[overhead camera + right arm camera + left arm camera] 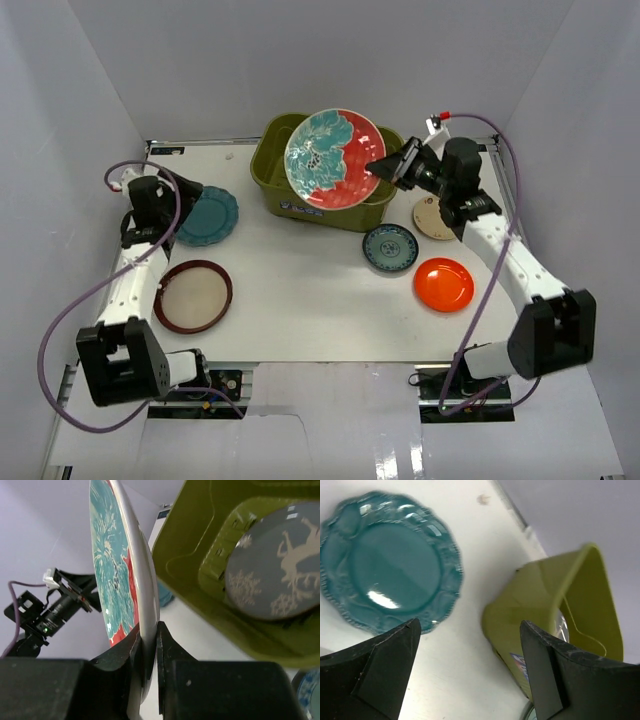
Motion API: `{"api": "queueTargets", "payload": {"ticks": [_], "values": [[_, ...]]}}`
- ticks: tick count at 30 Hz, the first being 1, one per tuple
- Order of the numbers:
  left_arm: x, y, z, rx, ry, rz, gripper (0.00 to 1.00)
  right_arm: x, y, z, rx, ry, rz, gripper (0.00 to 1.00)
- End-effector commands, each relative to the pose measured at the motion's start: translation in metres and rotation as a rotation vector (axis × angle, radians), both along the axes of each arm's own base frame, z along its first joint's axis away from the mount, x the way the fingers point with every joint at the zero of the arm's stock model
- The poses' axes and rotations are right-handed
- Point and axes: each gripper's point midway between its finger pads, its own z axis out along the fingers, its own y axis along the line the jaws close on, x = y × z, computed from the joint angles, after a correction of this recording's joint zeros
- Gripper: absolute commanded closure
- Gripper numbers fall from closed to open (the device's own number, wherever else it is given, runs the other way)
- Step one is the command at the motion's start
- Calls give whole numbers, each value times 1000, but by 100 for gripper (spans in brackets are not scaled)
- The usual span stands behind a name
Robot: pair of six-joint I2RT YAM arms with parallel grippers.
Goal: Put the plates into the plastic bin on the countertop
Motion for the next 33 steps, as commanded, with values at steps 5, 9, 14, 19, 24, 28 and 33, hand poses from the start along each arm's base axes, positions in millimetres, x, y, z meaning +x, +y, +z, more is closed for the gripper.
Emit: {"api": "queueTargets", "payload": {"ticks": [5,9,14,19,24,28,33], "values": [[5,45,-42,-207,110,5,11,95,9,68,38,-201,-29,92],[6,69,-56,-159,165,62,11,135,8,44,11,-160,-58,92],[-2,95,-95,-120,292,105,13,169,27,-8,9,-82,24,92],[-7,107,-127,-97,372,105,15,185,32,-45,-6,-14,25,92],[8,103,-153,-122,368,27,15,188,32,-74,-38,34,17,88],[16,110,-170,-99,385,14,16,184,30,-98,-82,73,20,65],[22,109,-184,-106,369,-11,18,181,23,-109,-184,87,-16,24]]}}
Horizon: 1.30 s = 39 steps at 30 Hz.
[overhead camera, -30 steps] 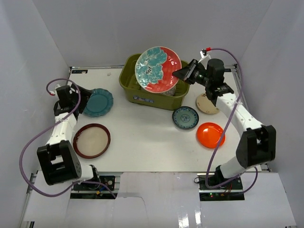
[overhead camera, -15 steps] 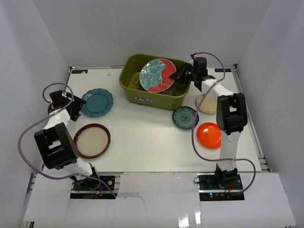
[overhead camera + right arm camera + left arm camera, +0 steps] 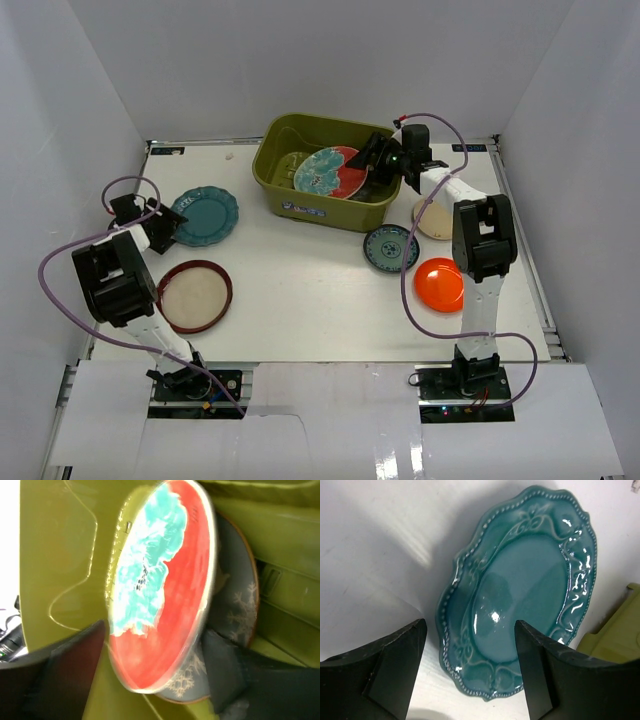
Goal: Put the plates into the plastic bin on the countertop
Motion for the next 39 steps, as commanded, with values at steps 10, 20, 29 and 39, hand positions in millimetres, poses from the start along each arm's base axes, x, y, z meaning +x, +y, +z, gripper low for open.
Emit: {"api": "queueTargets", "payload": {"ticks": [10,20,29,39], "values": [[13,-3,-11,-18,-128,-11,49,-23,-12,108,-190,-297,-6,10],[2,1,-12,-44,-157,45,100,-129,6,120,-26,-344,168,10],[-3,-13,75,-104,-426,62,100,-238,36,87,58,-294,310,10],[-24,-36,113,-223,-610,82,100,-283,35,100,128,-313,329,10]]}}
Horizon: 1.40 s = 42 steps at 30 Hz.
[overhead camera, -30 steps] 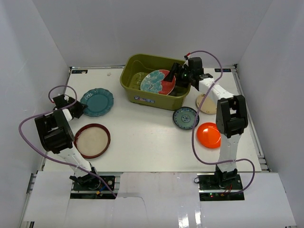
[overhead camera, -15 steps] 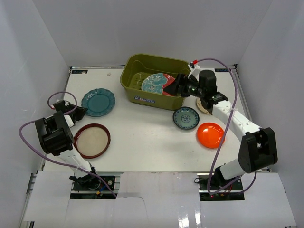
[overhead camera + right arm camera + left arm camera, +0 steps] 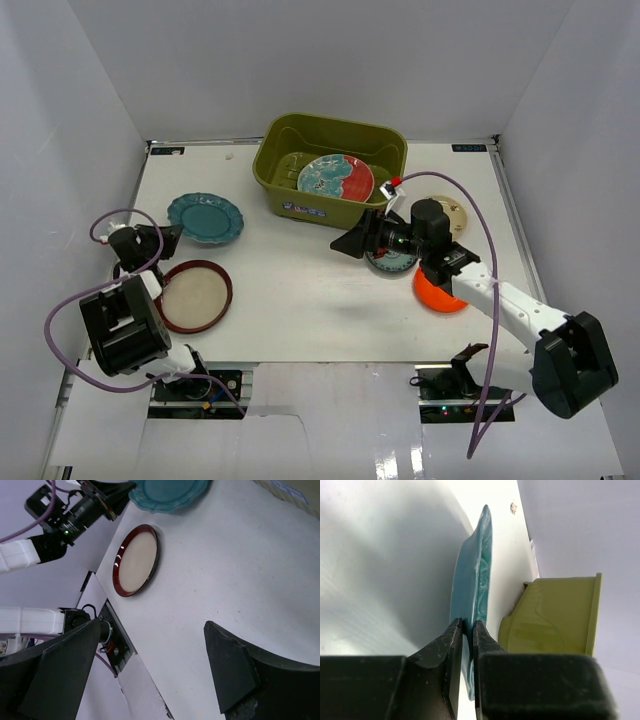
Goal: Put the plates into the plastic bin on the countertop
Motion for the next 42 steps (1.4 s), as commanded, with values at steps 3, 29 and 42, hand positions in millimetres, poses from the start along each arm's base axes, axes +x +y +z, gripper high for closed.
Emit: {"api": "queueTargets", "payload": {"ticks": [3,29,42], "values": [[2,-13,58,-69,-237,-50,100,-7,4,32,75,-80,-10,10],[-113,-146,82,-284,-216,-528,100,-4,69,-45,186,210,-126,10],[-148,-190,85,-302,-222,-773,100,-18,79,-57,218,226,-86,25]]}}
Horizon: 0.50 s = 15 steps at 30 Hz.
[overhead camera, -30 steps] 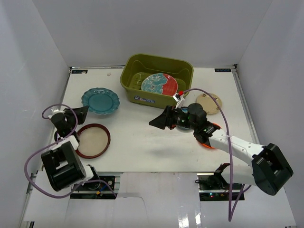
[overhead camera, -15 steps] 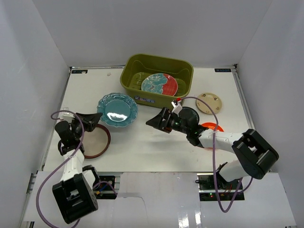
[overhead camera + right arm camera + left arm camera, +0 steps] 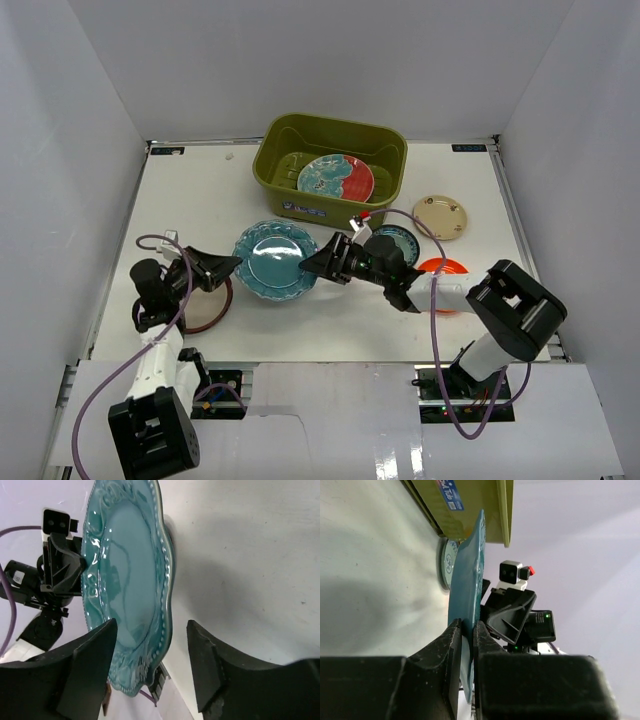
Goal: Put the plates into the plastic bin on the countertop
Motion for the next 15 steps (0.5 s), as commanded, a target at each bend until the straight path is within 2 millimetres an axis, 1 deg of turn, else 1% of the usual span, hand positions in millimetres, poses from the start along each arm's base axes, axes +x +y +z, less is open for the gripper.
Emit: {"api": "queueTargets", "payload": {"ticks": [1,2,3,4,5,6,7,8,9,10,11,12,13,14,15], "values": [[-10,-10,27,-5,-99,-94,100,6,1,21,66,-63,-33,40],[-10,-12,32,1,-123,-111,100,6,-1,19,61,-58,-43,66],[-10,-14,35,0,-134,-124,100,6,-3,20,63,-60,-52,78],[-12,-16,39,-3,-142,-147,93,8,-7,27,75,-72,-73,87],[-11,-19,44,-2,-152,-167,91,8,-8,30,81,-81,-81,92],[-10,-20,46,0,-156,-178,90,8,-13,29,73,-88,-98,92],[-11,-21,49,2,-164,-192,82,7,-16,43,95,-113,-102,92],[-10,-23,54,15,-181,-206,76,6,-17,49,99,-127,-105,92],[-9,-24,55,22,-186,-213,65,6,-22,64,99,-157,-113,92],[-9,-25,56,26,-182,-219,36,5,-24,73,99,-175,-118,92],[-8,-28,63,50,-220,-238,26,5,-26,83,99,-195,-127,92],[-8,-29,68,61,-242,-248,18,13,-29,106,116,-236,-158,92],[-10,-30,72,68,-256,-267,2,14,-37,120,96,-268,-172,92],[-11,-32,77,78,-273,-280,2,20,-43,131,88,-288,-192,92],[-9,-33,89,117,-330,-288,2,32,-52,169,112,-358,-230,92]]}}
